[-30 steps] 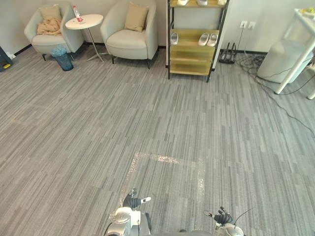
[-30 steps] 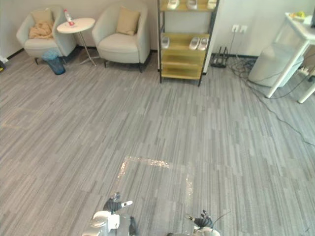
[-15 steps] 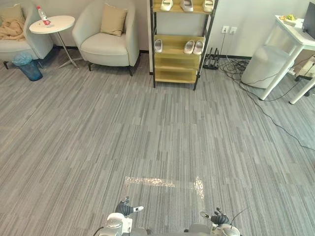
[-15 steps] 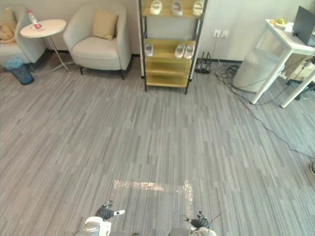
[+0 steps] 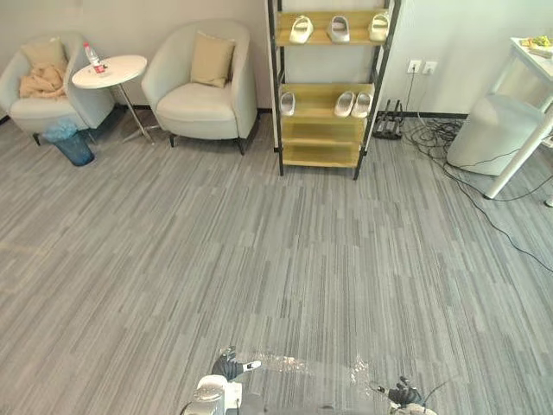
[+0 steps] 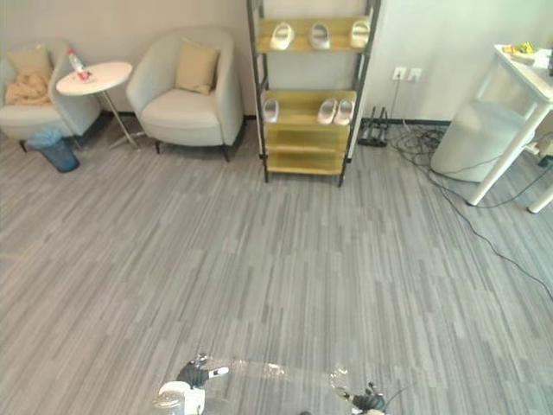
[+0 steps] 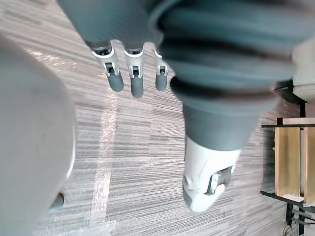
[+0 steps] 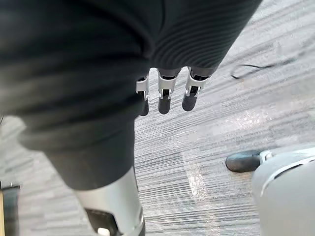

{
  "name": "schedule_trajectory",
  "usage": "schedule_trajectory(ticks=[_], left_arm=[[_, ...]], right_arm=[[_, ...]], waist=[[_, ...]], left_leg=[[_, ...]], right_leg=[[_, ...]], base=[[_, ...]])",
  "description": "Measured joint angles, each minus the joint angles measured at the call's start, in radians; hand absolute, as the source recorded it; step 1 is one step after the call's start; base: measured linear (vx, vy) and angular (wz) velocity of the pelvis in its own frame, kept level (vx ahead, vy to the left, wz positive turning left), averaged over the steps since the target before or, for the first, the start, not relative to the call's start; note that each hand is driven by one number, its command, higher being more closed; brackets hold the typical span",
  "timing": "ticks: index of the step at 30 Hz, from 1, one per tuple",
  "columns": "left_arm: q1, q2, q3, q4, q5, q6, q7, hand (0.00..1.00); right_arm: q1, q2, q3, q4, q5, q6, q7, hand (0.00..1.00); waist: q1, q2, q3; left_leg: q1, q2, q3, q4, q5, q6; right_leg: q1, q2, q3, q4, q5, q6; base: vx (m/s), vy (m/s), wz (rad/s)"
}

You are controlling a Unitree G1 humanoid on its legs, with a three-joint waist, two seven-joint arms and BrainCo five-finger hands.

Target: Pick up cushions and gather them together orderly.

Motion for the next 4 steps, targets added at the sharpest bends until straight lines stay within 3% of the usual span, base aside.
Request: schedule_trajectory(ticks=[4], left_arm=[[0.007,0.032,0.000,0.011,0.000,0.002,0.000,0.00]], right_arm=[[0.018,0.022,-0.010,-0.004,-0.001,0.010,-0.003,0.00]], waist=[[-0.007,-0.042,-0.019]], left_leg=[[0.065,-0.063,0.022,-0.110,0.032,0.041]], right_leg=[[0.009,-0.063,0.012,-0.002,-0.022,0.040]], base=[[0.15,0.094,-0.05]])
